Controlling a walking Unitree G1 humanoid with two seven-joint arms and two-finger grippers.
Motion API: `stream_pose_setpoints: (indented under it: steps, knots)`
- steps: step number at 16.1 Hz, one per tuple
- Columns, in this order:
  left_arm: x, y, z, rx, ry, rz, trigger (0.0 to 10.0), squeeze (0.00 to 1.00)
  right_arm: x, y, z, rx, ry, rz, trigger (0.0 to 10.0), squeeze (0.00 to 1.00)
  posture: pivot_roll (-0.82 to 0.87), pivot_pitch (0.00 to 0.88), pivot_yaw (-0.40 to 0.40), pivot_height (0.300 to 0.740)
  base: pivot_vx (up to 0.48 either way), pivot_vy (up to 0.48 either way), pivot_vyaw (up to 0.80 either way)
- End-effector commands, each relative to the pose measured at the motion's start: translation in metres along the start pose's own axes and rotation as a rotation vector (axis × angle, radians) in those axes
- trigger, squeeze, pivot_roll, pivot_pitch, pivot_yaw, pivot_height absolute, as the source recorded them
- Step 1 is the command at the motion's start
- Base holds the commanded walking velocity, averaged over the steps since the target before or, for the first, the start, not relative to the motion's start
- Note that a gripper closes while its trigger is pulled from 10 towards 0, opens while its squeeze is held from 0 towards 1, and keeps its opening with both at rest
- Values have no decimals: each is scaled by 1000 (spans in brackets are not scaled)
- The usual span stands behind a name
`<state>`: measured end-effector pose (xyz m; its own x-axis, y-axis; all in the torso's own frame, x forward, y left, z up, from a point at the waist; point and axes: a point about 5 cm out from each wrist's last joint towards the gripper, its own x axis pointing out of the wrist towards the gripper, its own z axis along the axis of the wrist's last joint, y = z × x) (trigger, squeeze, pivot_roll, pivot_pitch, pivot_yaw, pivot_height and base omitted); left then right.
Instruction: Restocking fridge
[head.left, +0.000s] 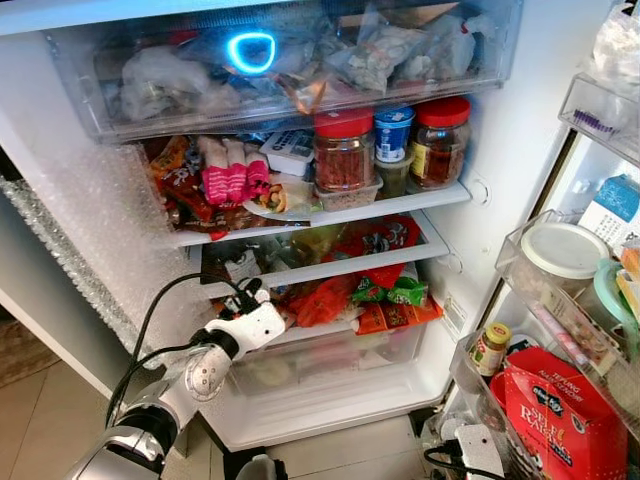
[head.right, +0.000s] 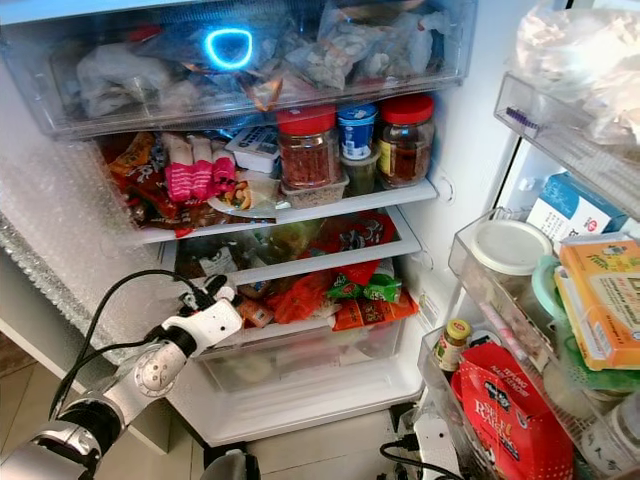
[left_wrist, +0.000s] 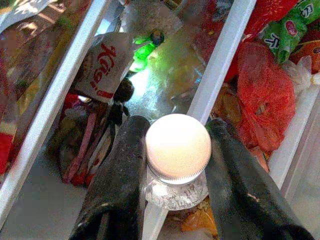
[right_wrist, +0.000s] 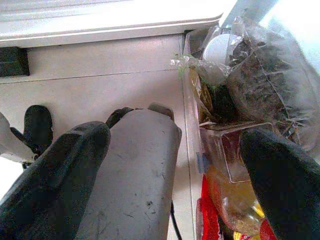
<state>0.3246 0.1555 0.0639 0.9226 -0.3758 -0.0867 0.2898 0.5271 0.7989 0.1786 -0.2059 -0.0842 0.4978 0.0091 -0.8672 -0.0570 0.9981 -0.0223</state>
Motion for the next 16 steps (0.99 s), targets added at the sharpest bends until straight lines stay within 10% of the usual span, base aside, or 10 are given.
stream_pose_setpoints:
  steps: [1, 16]
  knots:
    - [0, 6, -4, 32, 11, 4, 10000, 0, 1, 3, 4, 6, -14, 6, 10000, 0, -109, 0, 50, 634, 259, 0, 0]
    - [-2, 0, -2, 84, -17, -41, 10000, 0, 1, 4, 5, 8, -19, 15, 10000, 0, -105, 0, 49, 634, 273, 0, 0]
